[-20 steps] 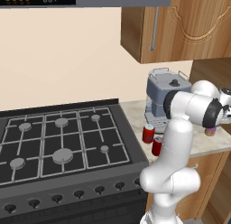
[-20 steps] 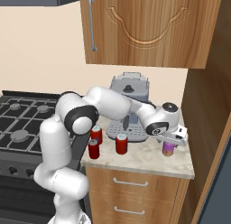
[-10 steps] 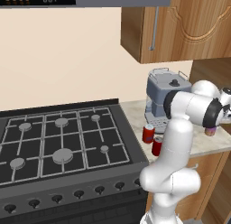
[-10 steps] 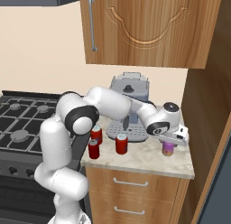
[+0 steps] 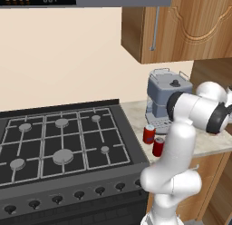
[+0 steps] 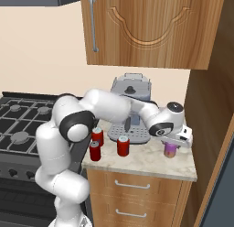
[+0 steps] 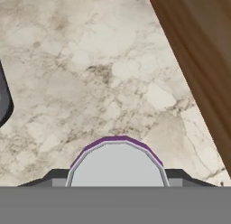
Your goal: Four empty soda cans are scattered around the kitchen. Gather all the cans and cluster them next to the stove for recycling.
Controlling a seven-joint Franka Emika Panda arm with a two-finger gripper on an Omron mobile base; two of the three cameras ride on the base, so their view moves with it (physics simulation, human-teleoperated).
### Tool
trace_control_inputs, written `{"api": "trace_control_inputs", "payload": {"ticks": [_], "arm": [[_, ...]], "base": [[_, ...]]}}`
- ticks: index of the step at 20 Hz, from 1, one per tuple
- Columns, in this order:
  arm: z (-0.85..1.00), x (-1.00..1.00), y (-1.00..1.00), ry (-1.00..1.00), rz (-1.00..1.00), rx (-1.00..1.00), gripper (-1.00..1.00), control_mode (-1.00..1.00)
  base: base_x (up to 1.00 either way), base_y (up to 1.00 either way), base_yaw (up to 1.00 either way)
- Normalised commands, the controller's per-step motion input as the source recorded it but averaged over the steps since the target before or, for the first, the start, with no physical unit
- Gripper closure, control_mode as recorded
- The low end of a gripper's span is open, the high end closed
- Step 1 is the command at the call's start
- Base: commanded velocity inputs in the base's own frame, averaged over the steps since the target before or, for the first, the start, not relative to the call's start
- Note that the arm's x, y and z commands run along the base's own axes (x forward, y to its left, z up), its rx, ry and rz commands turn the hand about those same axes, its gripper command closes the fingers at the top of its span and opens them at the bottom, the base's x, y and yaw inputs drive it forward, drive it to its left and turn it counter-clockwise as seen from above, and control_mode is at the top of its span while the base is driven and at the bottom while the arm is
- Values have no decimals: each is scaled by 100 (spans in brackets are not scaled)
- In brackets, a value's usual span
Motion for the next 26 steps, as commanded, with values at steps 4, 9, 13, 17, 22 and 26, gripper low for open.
{"api": "trace_control_inputs", "payload": {"ticks": [4, 9, 13, 17, 22, 26], "arm": [[29, -42, 27, -2, 0, -1, 100, -100], [39, -37, 55, 0, 0, -4, 100, -100], [32, -50, 75, -2, 0, -9, 100, -100], [31, -68, 78, -6, 0, -7, 100, -100], [23, -70, 72, -13, 0, -2, 100, -100], [48, -46, 57, -15, 0, 0, 100, -100]], "base": [[0, 0, 0], [0, 0, 0], [0, 0, 0], [0, 0, 0], [0, 0, 0], [0, 0, 0]]}}
